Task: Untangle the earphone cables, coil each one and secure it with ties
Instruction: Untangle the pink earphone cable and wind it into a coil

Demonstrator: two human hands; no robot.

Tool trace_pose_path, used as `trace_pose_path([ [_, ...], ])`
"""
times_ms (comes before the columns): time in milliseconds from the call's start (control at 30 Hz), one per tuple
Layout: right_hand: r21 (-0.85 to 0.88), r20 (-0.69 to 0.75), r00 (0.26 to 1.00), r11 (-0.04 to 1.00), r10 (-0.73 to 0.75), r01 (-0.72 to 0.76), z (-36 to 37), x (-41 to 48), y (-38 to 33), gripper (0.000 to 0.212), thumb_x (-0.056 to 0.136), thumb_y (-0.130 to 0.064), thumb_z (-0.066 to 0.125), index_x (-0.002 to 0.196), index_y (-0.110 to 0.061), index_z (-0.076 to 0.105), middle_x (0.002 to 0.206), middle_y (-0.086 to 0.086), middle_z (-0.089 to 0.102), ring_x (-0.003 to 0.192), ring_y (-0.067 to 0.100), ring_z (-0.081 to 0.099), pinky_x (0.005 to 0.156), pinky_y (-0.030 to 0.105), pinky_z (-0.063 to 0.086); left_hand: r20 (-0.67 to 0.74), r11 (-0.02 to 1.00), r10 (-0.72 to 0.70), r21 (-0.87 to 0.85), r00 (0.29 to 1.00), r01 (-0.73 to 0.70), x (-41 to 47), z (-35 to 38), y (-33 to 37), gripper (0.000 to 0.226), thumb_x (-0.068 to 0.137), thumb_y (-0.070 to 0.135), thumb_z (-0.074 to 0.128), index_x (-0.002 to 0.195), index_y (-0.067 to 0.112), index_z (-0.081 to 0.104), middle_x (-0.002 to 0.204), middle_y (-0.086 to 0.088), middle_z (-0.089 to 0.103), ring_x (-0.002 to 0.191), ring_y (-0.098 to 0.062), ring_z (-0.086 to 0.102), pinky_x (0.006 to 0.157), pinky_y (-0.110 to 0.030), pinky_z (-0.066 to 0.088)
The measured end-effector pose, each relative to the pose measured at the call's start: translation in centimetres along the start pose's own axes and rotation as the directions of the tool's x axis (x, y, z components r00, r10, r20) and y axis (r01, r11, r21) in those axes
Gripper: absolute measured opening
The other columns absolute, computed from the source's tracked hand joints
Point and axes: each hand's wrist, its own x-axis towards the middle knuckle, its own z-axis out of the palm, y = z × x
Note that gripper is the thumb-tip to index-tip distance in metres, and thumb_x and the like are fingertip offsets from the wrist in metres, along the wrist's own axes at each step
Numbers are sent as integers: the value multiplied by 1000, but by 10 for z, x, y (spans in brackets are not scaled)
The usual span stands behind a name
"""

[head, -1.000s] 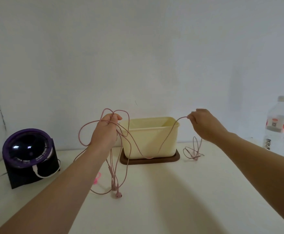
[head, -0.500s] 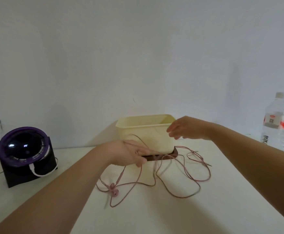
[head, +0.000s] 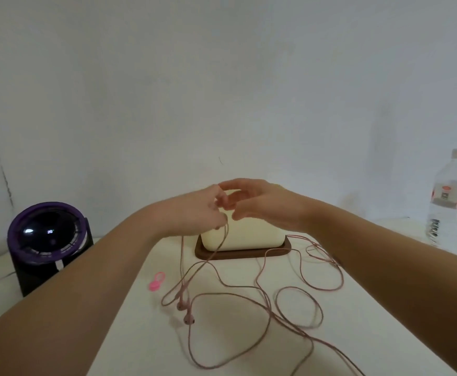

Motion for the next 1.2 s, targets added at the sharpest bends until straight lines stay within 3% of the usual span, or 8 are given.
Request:
trace_pose_path([
  [100,99,92,996,995,18,-28,9,3,-2,34,90,-6,56,122,-14,51,96,6,67,91,20,64,96,35,48,-140,982,78,-159,987,-100,-4,-4,2,11,93,20,47,103,26,48,76,10,63,67,-2,52,68,-25,38],
  [200,133,78,997,991,24,-34,11,3,-2,18,96,-21,51,107,-9,60,59,-6,46,51,7,41,57,20,41,-269,955,100,-244,958,-168,-5,-10,-4,16,92,15,49,104,26,50,79,8,65,54,5,49,62,-24,35],
  [500,253,-471,882,961,18,116,-36,17,-2,27,100,-24,44,83,-13,63,45,-12,30,44,8,23,44,20,22,-139,892,-29,-451,990,-37,-14,-20,-47,30,98,32,44,84,15,65,57,8,39,50,-9,31,46,-24,32],
  [600,219,-534,844,973,55,75,-41,19,8,28,100,-25,44,83,-13,64,42,-14,33,41,7,25,46,21,24,-70,690,-18,-722,997,-38,-19,-19,-55,31,95,32,44,74,12,56,53,6,31,46,-8,32,44,-19,33],
  [700,205,-519,849,979,96,15,-34,21,21,28,100,-25,45,83,-13,64,42,-13,34,43,7,25,45,21,25,-56,258,65,-964,996,-71,-24,-16,-52,29,86,31,46,63,16,55,51,6,32,44,-8,41,50,-19,48],
  [800,160,-438,892,986,116,-49,-20,23,35,29,99,-22,44,83,-11,65,44,-13,35,47,9,26,45,20,25,-158,-109,113,-983,981,-146,-24,-12,-43,32,92,27,42,65,16,57,54,7,45,46,-5,52,56,-21,54],
  [933,-150,-163,977,975,138,-162,8,20,38,31,98,-25,44,87,-12,70,59,-5,40,49,10,29,46,18,26,-309,-344,-145,-875,940,-340,-6,-12,-46,32,101,21,37,80,13,60,68,3,69,61,-8,68,68,-24,59],
  [1200,-673,192,977,738,96,59,54,12,-12,30,98,-29,43,92,-19,71,59,-10,49,49,-9,46,54,3,34,-292,-77,-458,-928,840,-365,32,22,-93,25,103,16,31,95,9,54,103,-7,69,83,-11,69,77,-26,52],
])
